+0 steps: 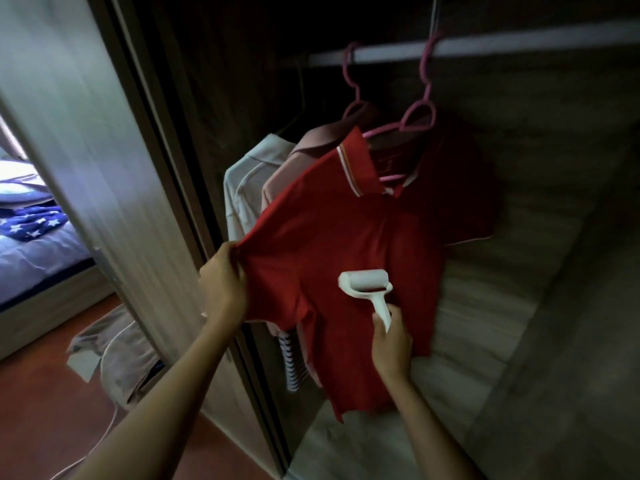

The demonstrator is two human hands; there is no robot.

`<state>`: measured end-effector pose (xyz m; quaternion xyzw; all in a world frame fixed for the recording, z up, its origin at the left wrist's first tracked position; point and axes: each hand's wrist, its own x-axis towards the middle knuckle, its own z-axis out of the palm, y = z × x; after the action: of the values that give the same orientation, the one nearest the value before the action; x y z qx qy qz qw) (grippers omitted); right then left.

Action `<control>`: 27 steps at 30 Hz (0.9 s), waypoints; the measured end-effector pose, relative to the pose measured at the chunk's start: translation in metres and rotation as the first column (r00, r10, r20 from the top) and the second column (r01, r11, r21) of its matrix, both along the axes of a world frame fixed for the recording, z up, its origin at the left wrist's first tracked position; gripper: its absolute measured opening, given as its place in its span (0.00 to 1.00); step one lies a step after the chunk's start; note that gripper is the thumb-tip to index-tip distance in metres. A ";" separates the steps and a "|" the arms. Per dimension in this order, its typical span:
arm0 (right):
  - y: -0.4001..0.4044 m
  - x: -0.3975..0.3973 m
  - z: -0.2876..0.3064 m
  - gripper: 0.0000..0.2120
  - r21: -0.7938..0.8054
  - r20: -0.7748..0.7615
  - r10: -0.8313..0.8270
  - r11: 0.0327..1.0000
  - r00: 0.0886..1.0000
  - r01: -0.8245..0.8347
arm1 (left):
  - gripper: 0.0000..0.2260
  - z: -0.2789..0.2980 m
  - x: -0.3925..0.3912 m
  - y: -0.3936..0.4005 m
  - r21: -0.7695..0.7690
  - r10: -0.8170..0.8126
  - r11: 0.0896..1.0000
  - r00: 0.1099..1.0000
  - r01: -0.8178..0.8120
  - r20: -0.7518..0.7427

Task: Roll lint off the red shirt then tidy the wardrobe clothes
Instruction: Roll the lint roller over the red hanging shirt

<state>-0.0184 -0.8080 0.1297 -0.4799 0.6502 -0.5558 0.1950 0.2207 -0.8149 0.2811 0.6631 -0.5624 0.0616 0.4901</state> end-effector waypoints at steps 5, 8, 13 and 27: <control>-0.006 -0.013 0.065 0.13 -0.241 0.135 -0.168 0.950 0.977 0.197 | 0.27 0.008 0.012 0.003 -0.032 -0.016 0.999 0.941 0.028 0.338; -0.023 -0.021 0.101 0.13 -0.280 0.207 -0.170 0.933 0.963 0.225 | 0.38 0.011 0.024 -0.001 -0.025 -0.125 0.984 0.777 0.178 0.617; -0.036 -0.007 0.065 0.14 -0.110 0.190 -0.135 0.981 0.973 0.157 | 0.52 0.020 0.039 0.007 0.185 -0.264 0.964 0.641 0.189 0.721; -0.049 -0.022 0.124 0.13 -0.248 0.264 -0.174 0.938 0.949 0.241 | 0.21 0.023 0.038 -0.017 -0.020 -0.025 0.993 0.378 0.114 0.926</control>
<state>-0.0406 -0.8571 0.2535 -0.3605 0.5853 -0.7122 0.1423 0.2586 -0.8321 0.3042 0.4724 -0.7640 0.4220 0.1224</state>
